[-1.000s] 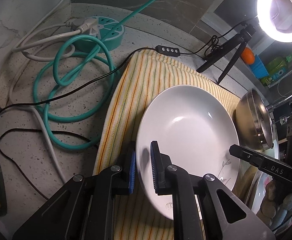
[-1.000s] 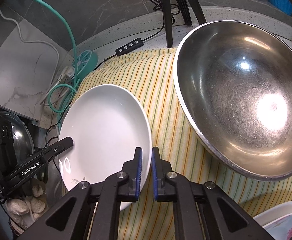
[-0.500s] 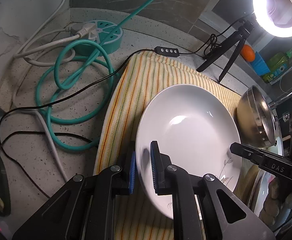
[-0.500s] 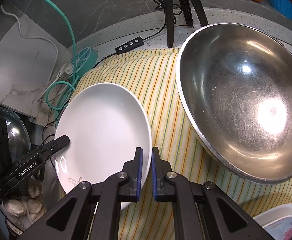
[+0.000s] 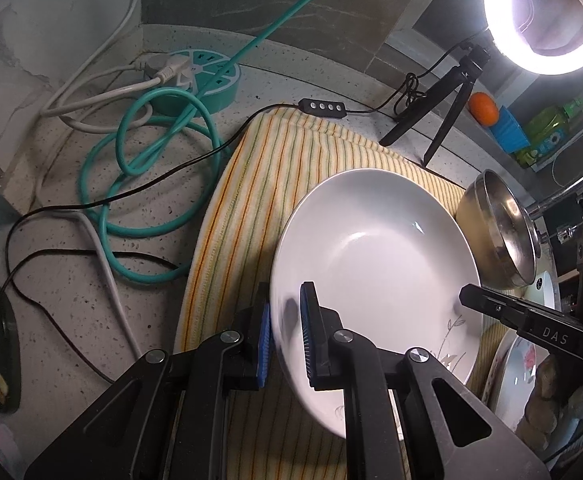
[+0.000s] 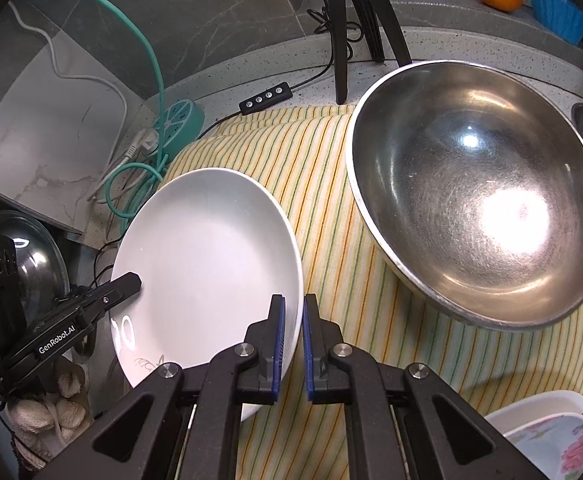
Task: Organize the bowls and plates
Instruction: 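Lift the rim of the white leaf-pattern plate with the right gripper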
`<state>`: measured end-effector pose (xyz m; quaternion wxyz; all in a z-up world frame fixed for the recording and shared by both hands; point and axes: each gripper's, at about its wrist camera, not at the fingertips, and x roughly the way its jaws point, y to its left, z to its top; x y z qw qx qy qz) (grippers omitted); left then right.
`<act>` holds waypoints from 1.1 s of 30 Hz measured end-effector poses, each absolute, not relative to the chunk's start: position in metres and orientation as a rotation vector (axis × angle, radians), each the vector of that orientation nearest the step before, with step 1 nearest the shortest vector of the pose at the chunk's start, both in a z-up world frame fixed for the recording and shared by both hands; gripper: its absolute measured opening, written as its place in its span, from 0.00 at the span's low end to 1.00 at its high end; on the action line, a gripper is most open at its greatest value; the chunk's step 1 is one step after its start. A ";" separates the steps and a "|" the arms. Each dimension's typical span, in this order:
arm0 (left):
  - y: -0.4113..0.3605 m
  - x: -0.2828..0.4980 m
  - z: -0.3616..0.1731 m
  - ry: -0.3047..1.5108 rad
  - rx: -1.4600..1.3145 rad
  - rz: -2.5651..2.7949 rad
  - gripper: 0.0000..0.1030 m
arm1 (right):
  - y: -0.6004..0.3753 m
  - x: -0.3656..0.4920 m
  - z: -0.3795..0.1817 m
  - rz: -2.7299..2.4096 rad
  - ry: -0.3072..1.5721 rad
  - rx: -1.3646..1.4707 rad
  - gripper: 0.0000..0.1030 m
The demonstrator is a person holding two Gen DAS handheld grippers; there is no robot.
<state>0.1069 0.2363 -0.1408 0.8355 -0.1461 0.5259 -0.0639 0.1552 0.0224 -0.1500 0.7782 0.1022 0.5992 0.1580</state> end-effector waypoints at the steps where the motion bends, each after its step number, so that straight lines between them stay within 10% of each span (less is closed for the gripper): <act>1: 0.235 0.104 -0.139 1.111 -0.311 -0.136 0.12 | 0.021 0.153 -0.148 0.343 1.292 0.221 0.08; 33: 0.134 0.028 -0.105 1.068 -0.322 -0.162 0.12 | -0.084 0.080 -0.102 0.366 1.231 0.239 0.08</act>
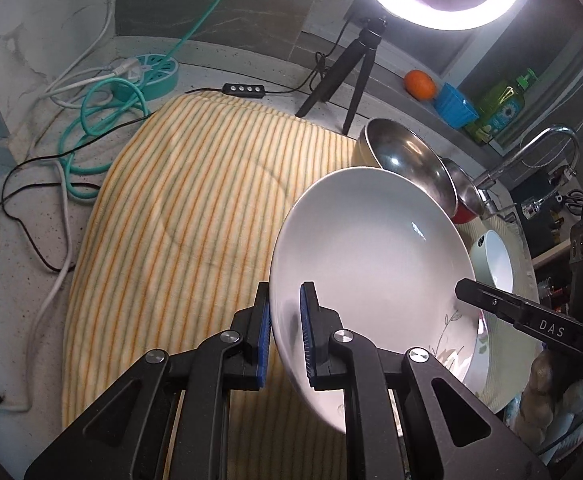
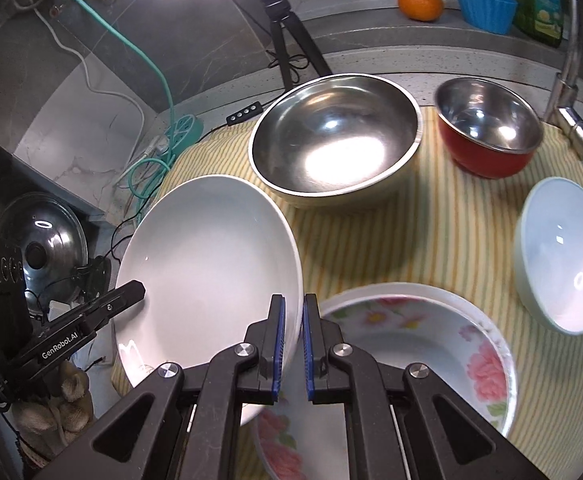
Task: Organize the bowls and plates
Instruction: 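Lift the rim of the white leaf-pattern plate with the right gripper, then lower the white leaf-pattern plate onto the rose-patterned plate with both grippers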
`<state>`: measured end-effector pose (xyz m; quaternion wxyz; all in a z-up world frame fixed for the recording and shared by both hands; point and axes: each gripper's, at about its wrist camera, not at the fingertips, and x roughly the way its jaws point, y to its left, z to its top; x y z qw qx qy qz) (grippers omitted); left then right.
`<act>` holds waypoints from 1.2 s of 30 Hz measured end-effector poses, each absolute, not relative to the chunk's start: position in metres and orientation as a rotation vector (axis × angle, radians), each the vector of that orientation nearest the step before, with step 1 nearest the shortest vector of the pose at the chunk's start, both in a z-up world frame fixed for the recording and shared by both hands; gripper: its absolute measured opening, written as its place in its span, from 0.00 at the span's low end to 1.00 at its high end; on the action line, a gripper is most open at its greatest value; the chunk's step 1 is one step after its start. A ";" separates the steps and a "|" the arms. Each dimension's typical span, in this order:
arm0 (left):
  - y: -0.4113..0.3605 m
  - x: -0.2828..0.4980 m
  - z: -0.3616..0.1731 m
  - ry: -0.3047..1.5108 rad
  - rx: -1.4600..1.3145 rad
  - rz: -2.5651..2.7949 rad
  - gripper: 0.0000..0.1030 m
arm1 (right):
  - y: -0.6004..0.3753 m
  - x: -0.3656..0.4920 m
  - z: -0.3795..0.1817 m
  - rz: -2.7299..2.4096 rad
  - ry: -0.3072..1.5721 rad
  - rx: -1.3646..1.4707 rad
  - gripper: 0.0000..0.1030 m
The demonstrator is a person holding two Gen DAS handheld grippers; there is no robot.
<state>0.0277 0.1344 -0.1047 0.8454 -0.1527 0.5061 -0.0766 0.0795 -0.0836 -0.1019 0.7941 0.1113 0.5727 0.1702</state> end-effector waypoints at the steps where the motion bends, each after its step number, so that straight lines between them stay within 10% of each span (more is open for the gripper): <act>1: 0.131 0.026 -0.104 1.069 -0.323 -0.165 0.12 | -0.089 0.077 -0.101 0.364 1.230 0.239 0.08; 36: 0.025 -0.010 -0.126 1.149 -0.261 -0.252 0.12 | -0.203 0.013 -0.119 0.268 1.270 0.269 0.08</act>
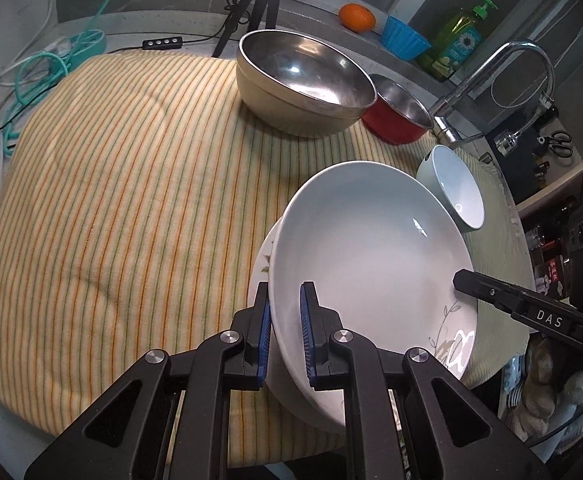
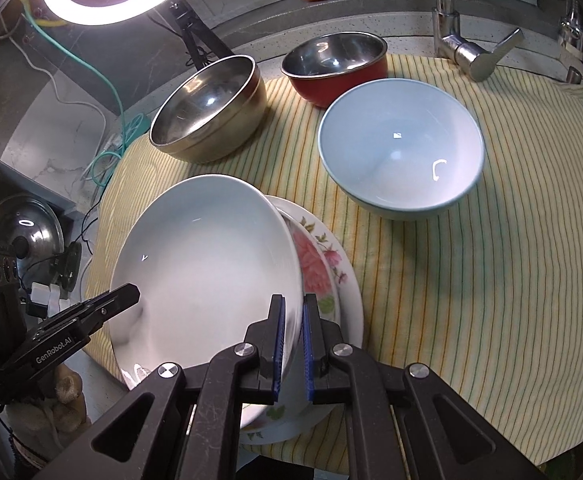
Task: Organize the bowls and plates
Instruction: 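Lower the white leaf-pattern plate onto the rose-patterned plate with both grippers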
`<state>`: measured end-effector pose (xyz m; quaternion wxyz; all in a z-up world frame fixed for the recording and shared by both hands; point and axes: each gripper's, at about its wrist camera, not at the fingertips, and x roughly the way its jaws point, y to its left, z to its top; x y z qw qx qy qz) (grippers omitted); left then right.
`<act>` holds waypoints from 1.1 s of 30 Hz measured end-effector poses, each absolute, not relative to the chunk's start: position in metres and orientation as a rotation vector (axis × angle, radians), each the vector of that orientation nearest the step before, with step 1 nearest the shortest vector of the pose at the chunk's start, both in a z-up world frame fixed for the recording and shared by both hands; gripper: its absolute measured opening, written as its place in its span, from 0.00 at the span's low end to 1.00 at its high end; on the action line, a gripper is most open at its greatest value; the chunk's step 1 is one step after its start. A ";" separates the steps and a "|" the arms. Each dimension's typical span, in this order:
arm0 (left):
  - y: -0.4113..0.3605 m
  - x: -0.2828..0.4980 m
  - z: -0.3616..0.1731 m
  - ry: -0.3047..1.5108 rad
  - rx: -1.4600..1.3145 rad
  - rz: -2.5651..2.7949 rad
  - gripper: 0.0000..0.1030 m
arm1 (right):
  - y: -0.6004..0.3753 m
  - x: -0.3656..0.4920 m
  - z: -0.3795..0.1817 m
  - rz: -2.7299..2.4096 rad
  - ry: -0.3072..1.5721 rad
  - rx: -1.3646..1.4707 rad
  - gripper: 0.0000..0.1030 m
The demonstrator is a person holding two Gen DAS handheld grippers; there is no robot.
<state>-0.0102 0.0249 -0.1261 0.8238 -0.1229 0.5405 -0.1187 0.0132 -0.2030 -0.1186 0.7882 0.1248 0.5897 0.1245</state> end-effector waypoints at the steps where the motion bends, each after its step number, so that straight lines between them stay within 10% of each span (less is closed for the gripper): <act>1: 0.024 -0.010 -0.127 1.152 -0.259 -0.254 0.12 | -0.204 0.013 -0.120 0.266 1.272 0.269 0.08; 33: 0.006 -0.005 -0.132 1.169 -0.148 -0.253 0.12 | -0.203 0.009 -0.129 0.257 1.297 0.238 0.10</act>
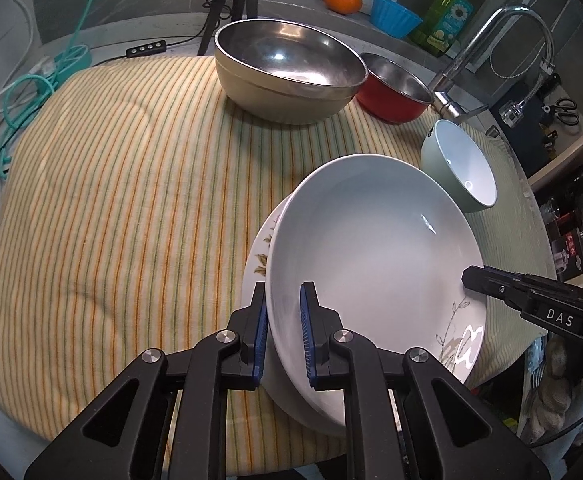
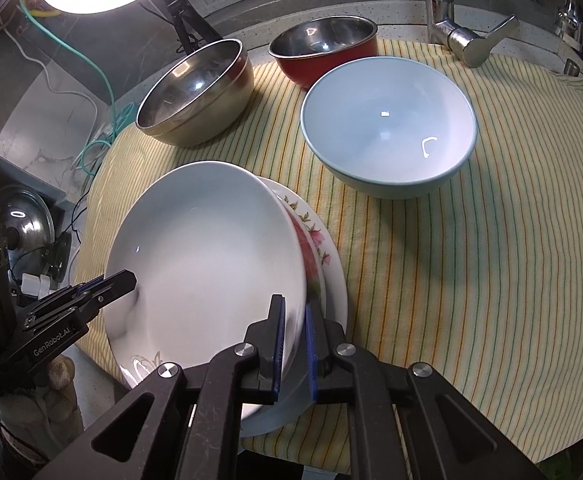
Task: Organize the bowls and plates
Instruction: 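Lower the white leaf-pattern plate onto the rose-patterned plate with both grippers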
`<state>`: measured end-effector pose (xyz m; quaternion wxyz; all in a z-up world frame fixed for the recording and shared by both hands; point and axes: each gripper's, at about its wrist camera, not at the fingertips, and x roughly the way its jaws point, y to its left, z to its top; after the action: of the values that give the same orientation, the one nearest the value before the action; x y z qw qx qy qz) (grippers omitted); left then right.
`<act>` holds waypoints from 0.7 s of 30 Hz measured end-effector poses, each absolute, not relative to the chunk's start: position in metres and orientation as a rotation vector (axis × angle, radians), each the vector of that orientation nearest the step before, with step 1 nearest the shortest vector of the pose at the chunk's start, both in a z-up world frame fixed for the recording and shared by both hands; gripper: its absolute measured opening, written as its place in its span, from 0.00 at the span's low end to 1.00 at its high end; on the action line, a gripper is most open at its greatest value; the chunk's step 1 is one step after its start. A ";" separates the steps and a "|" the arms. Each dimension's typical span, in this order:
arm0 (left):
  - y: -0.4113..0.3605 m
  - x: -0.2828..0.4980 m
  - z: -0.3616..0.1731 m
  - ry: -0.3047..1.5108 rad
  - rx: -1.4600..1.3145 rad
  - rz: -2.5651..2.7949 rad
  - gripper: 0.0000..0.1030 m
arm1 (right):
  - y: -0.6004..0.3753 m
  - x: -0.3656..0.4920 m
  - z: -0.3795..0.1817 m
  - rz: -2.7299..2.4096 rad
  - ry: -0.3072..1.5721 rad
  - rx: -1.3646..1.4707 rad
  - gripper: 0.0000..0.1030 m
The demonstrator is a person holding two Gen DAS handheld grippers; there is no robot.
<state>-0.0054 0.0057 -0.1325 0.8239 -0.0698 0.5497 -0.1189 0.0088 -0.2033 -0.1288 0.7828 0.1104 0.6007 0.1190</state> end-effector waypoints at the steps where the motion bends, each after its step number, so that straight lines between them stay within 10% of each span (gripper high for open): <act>1: 0.006 -0.005 -0.133 1.170 -0.147 -0.253 0.12 | -0.203 0.008 -0.128 0.255 1.295 0.232 0.10; 21: 0.004 -0.004 -0.132 1.171 -0.131 -0.260 0.16 | -0.204 0.004 -0.126 0.243 1.283 0.209 0.13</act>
<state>-0.0036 0.0042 -0.1318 0.8235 -0.0615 0.5506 -0.1222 0.0044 -0.2042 -0.1257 0.7893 0.0968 0.5958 0.1127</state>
